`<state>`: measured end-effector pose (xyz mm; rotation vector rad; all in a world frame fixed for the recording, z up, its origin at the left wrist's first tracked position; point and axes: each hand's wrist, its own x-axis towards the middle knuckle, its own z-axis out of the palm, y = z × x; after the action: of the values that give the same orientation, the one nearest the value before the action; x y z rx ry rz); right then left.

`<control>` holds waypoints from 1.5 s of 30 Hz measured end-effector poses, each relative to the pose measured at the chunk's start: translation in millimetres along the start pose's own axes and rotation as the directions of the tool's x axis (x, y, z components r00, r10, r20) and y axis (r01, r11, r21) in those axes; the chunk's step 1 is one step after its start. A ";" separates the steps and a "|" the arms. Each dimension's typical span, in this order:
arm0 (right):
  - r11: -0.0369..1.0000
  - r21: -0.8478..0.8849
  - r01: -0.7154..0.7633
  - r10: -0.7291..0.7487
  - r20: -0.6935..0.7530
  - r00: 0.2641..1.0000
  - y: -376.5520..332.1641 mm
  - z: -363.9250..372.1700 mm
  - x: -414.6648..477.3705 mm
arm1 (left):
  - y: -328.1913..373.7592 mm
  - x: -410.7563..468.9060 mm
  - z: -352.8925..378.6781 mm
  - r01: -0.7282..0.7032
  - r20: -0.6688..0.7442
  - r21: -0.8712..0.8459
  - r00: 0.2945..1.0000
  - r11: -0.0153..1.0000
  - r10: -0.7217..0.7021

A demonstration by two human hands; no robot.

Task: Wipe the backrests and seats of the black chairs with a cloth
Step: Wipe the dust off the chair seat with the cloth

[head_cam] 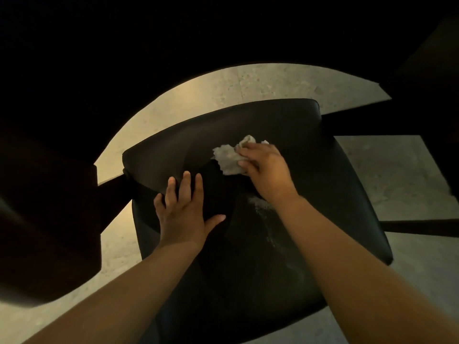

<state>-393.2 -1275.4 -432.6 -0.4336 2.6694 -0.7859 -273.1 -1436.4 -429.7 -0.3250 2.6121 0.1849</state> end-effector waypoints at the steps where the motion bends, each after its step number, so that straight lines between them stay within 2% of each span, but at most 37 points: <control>1: 1.000 0.022 -0.011 0.011 0.000 1.000 3.5 3.5 -12.4 | -1.0 -0.4 -0.6 -0.005 -0.008 -0.010 1.000 1.000 0.005; 7: 0.998 0.052 -0.033 0.028 0.095 0.995 21.7 -17.5 -94.8 | -4.6 -7.1 -3.8 -0.045 0.022 -0.074 0.999 0.996 0.047; 12: 0.994 0.029 -0.109 0.111 -0.075 0.991 11.0 -39.6 -79.1 | -12.2 -18.3 0.2 -0.096 0.022 -0.077 0.995 0.992 0.098; 16: 0.998 0.028 -0.057 0.060 -0.143 0.988 -19.0 -27.0 -35.4 | -16.3 -25.7 3.0 -0.124 0.023 -0.050 0.992 0.991 0.126; 20: 0.994 0.006 -0.110 0.109 0.009 0.994 -22.5 12.4 -33.8 | -25.0 -30.7 7.7 -0.105 -0.002 -0.059 0.994 0.993 0.105; 22: 0.995 -0.006 -0.099 0.099 -0.005 0.995 -15.9 21.9 -53.5 | -32.5 -33.1 9.9 -0.112 -0.009 -0.079 0.994 0.991 0.112; 25: 0.997 -0.048 -0.054 0.057 0.043 0.997 -7.8 17.0 -89.8 | -42.5 -36.2 12.1 -0.172 -0.018 -0.060 0.985 0.983 0.172; 28: 0.990 -0.136 -0.030 0.048 0.132 0.990 -11.0 0.5 -123.6 | -48.7 -39.8 17.5 -0.257 -0.076 0.033 0.963 0.966 0.259; 31: 0.986 -0.071 -0.151 0.148 -0.045 0.988 -32.2 -7.6 -141.8 | -50.9 -43.1 27.5 -0.309 -0.114 0.051 0.943 0.950 0.313; 35: 0.921 0.077 -0.382 0.387 -0.291 0.875 -72.8 19.8 -108.1 | -52.3 -45.9 32.3 -0.339 -0.136 0.065 0.929 0.939 0.345; 37: 0.903 0.065 -0.426 0.425 -0.284 0.859 -80.6 42.0 -84.9 | -57.0 -44.6 33.3 -0.352 -0.120 0.051 0.927 0.935 0.356; 40: 0.924 -0.077 -0.374 0.348 -0.230 0.909 -73.4 57.9 -81.8 | -65.9 -39.8 31.8 -0.391 -0.100 0.054 0.913 0.919 0.395; 42: 0.911 -0.127 -0.393 0.358 -0.229 0.905 -57.6 52.2 -100.0 | -71.1 -38.8 30.8 -0.418 -0.089 0.078 0.901 0.905 0.424; 43: 0.889 -0.121 -0.441 0.402 -0.252 0.880 -48.9 47.5 -113.5 | -72.1 -39.1 30.9 -0.424 -0.085 0.088 0.898 0.901 0.431; 45: 0.820 -0.051 -0.571 0.523 -0.340 0.781 -36.0 37.4 -140.6 | -70.6 -40.5 31.6 -0.425 -0.091 0.100 0.896 0.900 0.434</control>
<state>-245.0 -1269.2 -411.2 0.4805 2.9131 -0.4962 -205.7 -1490.4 -442.0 0.2867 2.7598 0.2179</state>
